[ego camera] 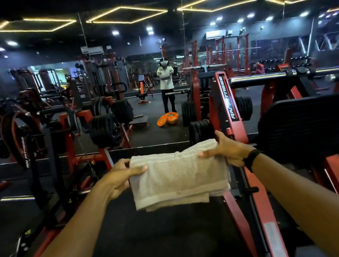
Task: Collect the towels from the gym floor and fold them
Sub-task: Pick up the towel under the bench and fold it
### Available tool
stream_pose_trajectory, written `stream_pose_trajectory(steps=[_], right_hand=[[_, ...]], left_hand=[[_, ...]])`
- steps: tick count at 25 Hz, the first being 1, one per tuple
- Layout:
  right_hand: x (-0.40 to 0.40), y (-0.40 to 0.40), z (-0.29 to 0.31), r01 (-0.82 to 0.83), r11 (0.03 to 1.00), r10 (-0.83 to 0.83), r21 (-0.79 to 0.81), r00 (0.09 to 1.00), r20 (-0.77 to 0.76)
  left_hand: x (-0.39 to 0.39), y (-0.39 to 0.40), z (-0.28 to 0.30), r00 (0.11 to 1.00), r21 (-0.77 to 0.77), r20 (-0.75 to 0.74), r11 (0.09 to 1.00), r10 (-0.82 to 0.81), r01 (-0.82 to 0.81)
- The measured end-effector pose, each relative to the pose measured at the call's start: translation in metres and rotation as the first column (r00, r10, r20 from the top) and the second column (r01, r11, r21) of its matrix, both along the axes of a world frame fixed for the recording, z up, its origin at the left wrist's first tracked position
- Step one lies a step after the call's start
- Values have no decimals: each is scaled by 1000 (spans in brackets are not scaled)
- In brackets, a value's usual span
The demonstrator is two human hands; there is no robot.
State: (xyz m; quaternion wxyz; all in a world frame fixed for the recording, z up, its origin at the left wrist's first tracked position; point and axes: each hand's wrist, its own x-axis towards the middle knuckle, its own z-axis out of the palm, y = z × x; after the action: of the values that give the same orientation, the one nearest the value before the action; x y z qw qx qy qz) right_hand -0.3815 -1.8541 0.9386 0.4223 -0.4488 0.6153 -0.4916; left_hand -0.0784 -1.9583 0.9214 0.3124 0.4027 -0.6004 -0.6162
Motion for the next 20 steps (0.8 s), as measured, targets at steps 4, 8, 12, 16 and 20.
stream_pose_trajectory(steps=[4,8,12,16,20], right_hand=[[-3,3,12,-192,981,173,-29,931,-323],[-3,1,22,-165,986,114,-15,742,-660],[-2,15,45,-130,975,49,-181,917,-396],[5,18,50,-63,950,26,-305,992,-125],[5,9,66,-98,955,12,-279,956,-294]], left_hand=[[11,-4,3,989,-255,122,961,-79,108],[11,-10,12,888,-558,459,784,18,273],[13,-1,33,968,-539,250,833,17,125],[8,2,41,989,-371,145,924,-34,86],[1,2,46,914,-388,403,912,42,129]])
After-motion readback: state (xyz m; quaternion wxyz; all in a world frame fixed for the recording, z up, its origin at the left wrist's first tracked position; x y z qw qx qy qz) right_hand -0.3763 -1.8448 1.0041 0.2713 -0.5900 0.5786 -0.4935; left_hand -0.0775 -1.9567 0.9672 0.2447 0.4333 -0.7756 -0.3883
